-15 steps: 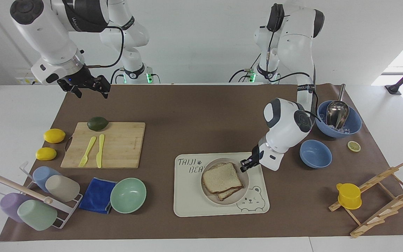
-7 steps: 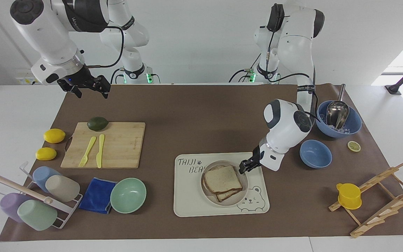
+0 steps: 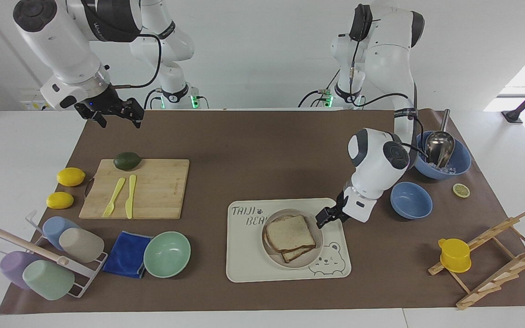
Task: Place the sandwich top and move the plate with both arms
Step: 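Open the left gripper and draw it back from the plate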
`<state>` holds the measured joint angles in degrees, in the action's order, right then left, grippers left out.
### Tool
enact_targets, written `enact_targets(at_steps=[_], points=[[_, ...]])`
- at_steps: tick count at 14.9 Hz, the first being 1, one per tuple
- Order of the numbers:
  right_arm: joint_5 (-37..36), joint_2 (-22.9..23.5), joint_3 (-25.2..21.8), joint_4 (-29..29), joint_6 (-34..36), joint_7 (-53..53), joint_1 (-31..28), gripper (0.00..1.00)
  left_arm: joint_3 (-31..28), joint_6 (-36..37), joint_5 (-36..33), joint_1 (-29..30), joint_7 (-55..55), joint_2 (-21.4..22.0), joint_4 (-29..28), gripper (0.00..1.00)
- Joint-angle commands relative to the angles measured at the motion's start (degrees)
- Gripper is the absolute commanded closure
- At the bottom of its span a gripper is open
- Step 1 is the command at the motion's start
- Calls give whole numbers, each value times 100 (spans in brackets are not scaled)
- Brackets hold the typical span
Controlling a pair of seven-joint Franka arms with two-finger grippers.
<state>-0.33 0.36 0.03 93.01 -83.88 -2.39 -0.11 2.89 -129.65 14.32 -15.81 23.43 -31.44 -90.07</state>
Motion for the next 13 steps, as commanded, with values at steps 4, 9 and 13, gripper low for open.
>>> enact_targets(at_steps=[4, 9, 13], points=[[95, -71, 15, 68, -23, 90, -51, 0, -315, 844, -535, 165, -111, 796, -54, 0], [95, -71, 6, 68, -23, 90, -51, 0, -359, 1538, -940, 368, -365, 1341, -63, 0], [86, -71, 15, 68, -23, 90, -51, 0, -438, 2074, -1045, 359, -497, 1728, -81, 0]])
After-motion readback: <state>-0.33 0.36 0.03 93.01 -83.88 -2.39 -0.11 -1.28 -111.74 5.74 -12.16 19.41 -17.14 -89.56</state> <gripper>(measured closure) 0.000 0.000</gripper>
